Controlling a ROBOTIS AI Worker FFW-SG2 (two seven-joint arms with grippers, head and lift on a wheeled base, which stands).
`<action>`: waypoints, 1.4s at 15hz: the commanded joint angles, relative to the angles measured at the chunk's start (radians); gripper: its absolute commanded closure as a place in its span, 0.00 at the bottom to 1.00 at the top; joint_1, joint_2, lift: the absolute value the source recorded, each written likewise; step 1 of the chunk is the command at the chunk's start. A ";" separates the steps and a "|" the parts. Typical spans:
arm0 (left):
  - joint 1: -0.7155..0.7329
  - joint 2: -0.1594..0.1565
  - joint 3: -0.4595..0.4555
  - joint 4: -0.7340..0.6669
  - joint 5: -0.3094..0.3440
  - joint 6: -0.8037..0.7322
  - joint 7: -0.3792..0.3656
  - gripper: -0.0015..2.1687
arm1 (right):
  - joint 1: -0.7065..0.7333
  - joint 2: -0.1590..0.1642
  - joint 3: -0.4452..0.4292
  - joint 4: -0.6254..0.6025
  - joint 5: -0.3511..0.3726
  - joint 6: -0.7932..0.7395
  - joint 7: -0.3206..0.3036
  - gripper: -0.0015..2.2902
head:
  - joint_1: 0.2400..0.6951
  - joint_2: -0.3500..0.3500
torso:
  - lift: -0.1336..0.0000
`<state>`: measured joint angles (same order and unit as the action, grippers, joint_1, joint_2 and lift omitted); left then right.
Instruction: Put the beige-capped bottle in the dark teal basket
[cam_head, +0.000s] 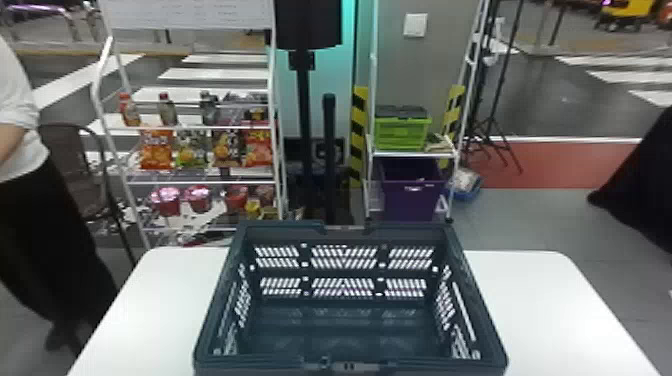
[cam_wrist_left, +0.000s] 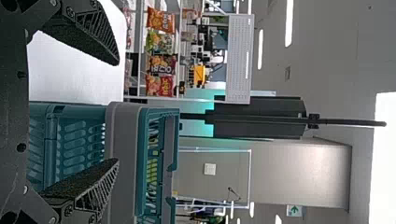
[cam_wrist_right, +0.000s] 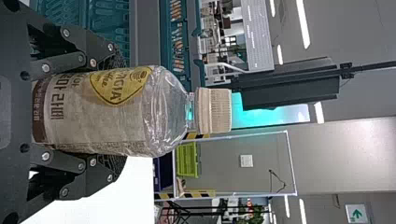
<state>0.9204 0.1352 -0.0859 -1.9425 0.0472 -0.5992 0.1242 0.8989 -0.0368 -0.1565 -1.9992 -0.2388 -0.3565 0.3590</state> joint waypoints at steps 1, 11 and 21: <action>0.000 0.001 0.000 -0.004 0.000 0.010 0.000 0.07 | 0.000 0.000 0.000 -0.001 0.003 0.000 0.000 1.00 | 0.57 0.50 | 1.00; -0.009 0.001 0.000 -0.007 -0.003 0.037 0.002 0.07 | -0.017 0.012 0.005 -0.069 0.019 0.074 0.000 1.00 | 0.57 0.50 | 1.00; -0.012 0.003 -0.015 -0.004 -0.012 0.037 0.002 0.07 | -0.138 0.038 0.051 -0.340 0.084 0.350 0.000 1.00 | 0.57 0.50 | 1.00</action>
<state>0.9080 0.1380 -0.0999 -1.9477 0.0373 -0.5615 0.1257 0.7848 -0.0031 -0.1286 -2.3099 -0.1697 -0.0388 0.3589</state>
